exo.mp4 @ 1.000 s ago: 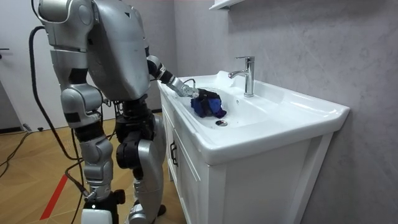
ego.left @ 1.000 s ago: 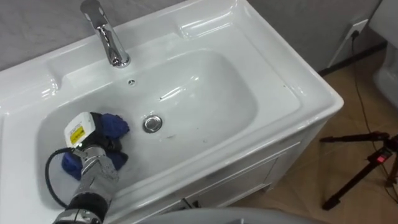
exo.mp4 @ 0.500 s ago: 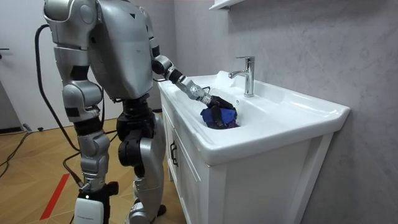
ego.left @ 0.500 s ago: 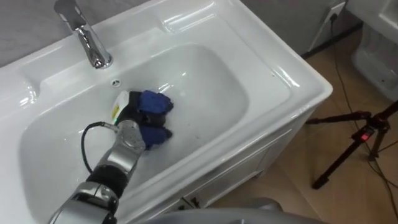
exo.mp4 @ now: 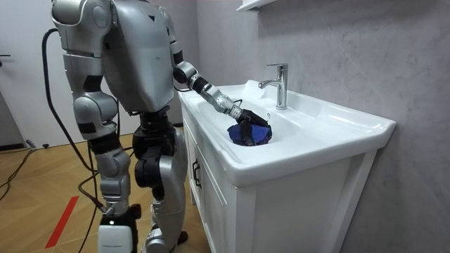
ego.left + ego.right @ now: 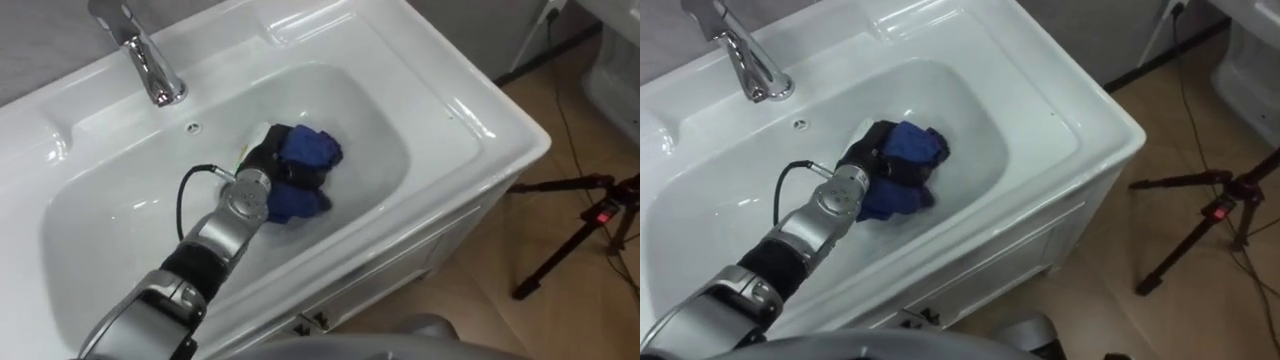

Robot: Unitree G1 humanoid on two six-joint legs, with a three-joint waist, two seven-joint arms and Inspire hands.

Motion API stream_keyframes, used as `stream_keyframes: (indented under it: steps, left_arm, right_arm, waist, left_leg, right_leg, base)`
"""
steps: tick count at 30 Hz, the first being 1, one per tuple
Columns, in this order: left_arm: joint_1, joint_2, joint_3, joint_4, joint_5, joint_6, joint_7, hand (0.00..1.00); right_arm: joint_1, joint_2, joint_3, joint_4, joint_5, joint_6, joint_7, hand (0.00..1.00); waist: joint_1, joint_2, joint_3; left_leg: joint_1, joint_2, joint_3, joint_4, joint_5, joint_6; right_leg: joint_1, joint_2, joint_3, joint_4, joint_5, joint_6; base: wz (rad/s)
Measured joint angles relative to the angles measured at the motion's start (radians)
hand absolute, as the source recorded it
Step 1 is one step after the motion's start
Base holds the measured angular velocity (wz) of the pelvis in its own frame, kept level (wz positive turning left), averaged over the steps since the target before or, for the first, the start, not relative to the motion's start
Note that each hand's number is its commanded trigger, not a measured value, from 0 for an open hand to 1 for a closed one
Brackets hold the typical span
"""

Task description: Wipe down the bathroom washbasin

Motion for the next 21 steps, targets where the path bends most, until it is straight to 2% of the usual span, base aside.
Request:
stream_keyframes:
  steps: [6,10,15,21]
  left_arm:
    - [0.0,0.0,-0.029,-0.089,0.002,0.02,-0.074,1.0]
    - [0.0,0.0,-0.05,-0.161,0.004,0.039,-0.114,1.0]
    - [0.0,-0.001,-0.066,-0.245,0.01,0.041,-0.168,1.0]
    - [0.001,-0.007,-0.07,-0.26,0.074,0.041,-0.182,1.0]
  right_arm:
    - [-0.02,0.0,0.061,0.003,0.009,-0.006,0.0,0.0]
    - [-0.04,0.0,0.06,0.019,0.02,-0.034,-0.01,0.0]
    - [-0.044,0.0,0.06,0.036,0.058,-0.046,-0.029,0.0]
    - [-0.028,0.002,0.06,0.048,0.087,-0.057,-0.036,0.0]
  waist:
    - [0.002,0.001,-0.0006]
    - [0.005,0.003,-0.0006]
    - [0.005,0.009,0.0013]
    - [0.004,0.012,0.0039]
  left_leg:
    - [-0.011,-0.004,-0.01,0.0,0.0,0.0]
    - [-0.017,-0.005,-0.012,0.0,0.0,0.001]
    - [-0.02,-0.006,-0.013,0.001,0.0,0.001]
    - [-0.013,-0.007,-0.012,0.001,0.0,0.001]
  right_leg:
    - [0.006,-0.003,-0.004,-0.007,0.002,0.003]
    - [0.006,-0.004,-0.006,-0.007,0.002,0.003]
    - [0.006,-0.004,-0.006,-0.007,0.002,0.003]
    - [0.016,-0.004,-0.001,-0.008,0.002,0.003]
  base:
    - [0.1]
    - [0.07]
    - [0.03]
    - [0.0]
